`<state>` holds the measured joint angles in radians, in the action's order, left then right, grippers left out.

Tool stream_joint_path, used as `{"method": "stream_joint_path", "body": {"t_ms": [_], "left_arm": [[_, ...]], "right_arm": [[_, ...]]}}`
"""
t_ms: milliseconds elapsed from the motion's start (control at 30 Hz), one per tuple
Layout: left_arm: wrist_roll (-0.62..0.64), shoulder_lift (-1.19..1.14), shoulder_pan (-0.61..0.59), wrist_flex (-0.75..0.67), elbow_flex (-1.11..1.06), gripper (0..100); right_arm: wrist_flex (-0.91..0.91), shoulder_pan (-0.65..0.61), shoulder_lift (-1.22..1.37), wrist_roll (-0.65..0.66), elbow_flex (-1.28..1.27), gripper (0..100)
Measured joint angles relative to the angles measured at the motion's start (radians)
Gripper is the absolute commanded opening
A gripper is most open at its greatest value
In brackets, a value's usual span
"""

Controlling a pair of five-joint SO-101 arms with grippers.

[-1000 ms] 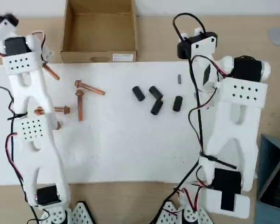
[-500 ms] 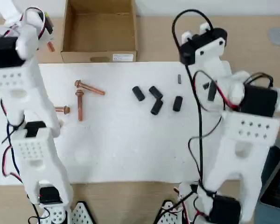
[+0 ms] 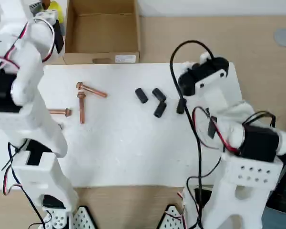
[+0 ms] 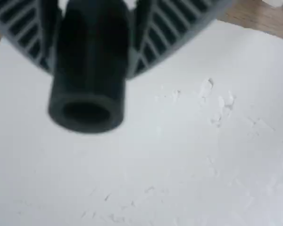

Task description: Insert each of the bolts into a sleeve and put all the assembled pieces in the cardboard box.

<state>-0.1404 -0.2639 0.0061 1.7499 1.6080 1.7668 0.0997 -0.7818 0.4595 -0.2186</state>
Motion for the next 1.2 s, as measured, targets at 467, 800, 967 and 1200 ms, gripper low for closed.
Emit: {"method": "stream_joint_path", "body": {"t_ms": [467,800,967,1200], "left_arm": [[-0.020,0.566,0.005,0.000,-0.672,0],[0.035,1.065,0.005,-0.038,-1.381,0],[0.114,1.289,0.005,-0.218,-1.712,0],[0.126,1.631,0.005,-0.446,-2.190,0]], "right_arm": [[0.000,0.000,-0.061,0.000,-0.055,1.0],[-0.014,-0.002,-0.061,-0.308,-0.097,1.0],[-0.066,-0.029,-0.066,-0.423,-0.163,1.0],[-0.147,-0.106,-0.267,-0.503,-0.276,0.9]]}}
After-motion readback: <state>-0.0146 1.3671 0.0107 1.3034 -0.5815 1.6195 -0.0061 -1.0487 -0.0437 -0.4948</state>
